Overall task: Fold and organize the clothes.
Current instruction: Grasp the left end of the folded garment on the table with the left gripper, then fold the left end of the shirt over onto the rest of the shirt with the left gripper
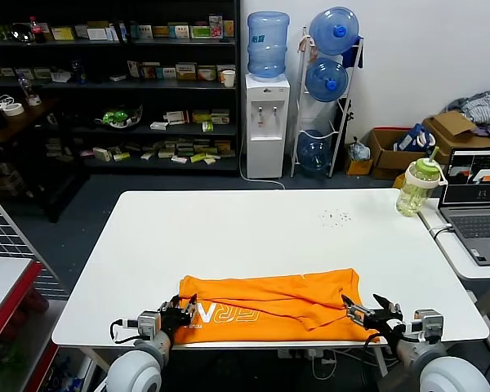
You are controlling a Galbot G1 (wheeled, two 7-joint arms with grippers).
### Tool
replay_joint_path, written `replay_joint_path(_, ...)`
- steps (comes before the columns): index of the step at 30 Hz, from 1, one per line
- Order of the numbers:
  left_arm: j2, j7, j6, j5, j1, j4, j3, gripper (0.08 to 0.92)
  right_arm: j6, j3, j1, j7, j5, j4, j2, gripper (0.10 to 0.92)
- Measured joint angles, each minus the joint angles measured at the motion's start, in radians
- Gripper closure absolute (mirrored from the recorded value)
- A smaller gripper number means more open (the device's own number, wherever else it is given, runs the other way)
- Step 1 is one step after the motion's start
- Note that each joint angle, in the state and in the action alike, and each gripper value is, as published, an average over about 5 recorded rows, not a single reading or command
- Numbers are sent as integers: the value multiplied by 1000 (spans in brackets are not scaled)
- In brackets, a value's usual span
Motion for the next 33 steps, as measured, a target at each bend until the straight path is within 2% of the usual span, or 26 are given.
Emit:
replay_joint_path(8, -1, -16, 2, -18, 5, -18, 6, 821, 4, -9, 11, 2, 0, -9, 1, 203)
replay_joint_path(12, 10, -26, 10, -30, 1, -37, 5, 893, 7, -17, 21, 3, 0, -14, 3, 203)
replay_joint_path(21, 95, -38, 24, -81, -7, -82, -26, 897, 15, -44, 55, 6, -1, -28, 13, 203)
replay_joint_path(33, 328, -8, 17, -170, 10, -14, -144, 897, 20, -89, 112, 6, -4, -46, 29, 203)
